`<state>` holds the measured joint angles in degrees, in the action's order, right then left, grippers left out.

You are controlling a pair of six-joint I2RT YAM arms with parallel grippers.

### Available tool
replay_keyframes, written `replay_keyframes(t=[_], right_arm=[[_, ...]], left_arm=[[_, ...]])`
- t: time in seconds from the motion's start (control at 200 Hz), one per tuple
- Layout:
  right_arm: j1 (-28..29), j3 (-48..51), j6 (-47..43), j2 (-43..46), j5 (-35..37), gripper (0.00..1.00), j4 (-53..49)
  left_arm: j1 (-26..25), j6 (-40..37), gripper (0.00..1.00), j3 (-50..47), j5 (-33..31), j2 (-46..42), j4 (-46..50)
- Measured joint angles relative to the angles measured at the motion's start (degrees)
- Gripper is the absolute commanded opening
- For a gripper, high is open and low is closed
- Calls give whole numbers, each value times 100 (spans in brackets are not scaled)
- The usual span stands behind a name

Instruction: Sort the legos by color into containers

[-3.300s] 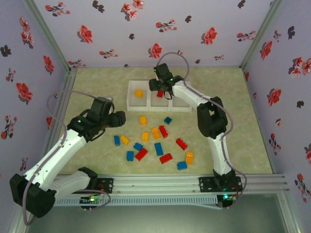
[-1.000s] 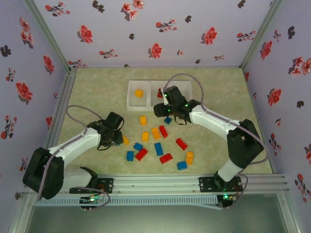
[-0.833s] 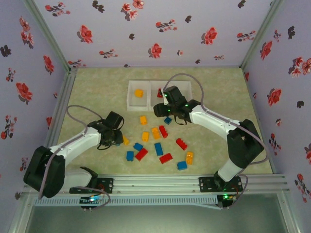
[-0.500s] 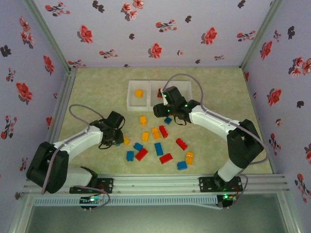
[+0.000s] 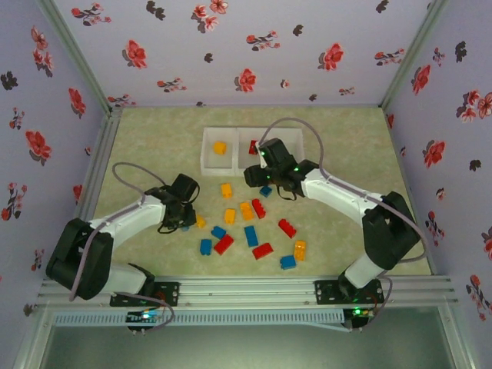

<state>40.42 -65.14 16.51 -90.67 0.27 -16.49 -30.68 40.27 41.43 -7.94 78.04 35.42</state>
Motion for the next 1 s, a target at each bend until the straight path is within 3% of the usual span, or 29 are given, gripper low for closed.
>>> replay_keyframes(t=[0.16,0.48,0.75,1.0], right_arm=[[0,63,0,236,190,61,-37],[-2,181,2,885,769,63,-385],[-129,459,4,1611,1217,64,-699],[-688,822,66,2131,1375,64,-935]], left_arm=[[0,-179,22,625,-142,0,514],[-2,-822,22,3095,-212,369,789],[-356,-1185,20,5045,-83,2031,671],[-828,-1394,21,7154,275,3873,540]])
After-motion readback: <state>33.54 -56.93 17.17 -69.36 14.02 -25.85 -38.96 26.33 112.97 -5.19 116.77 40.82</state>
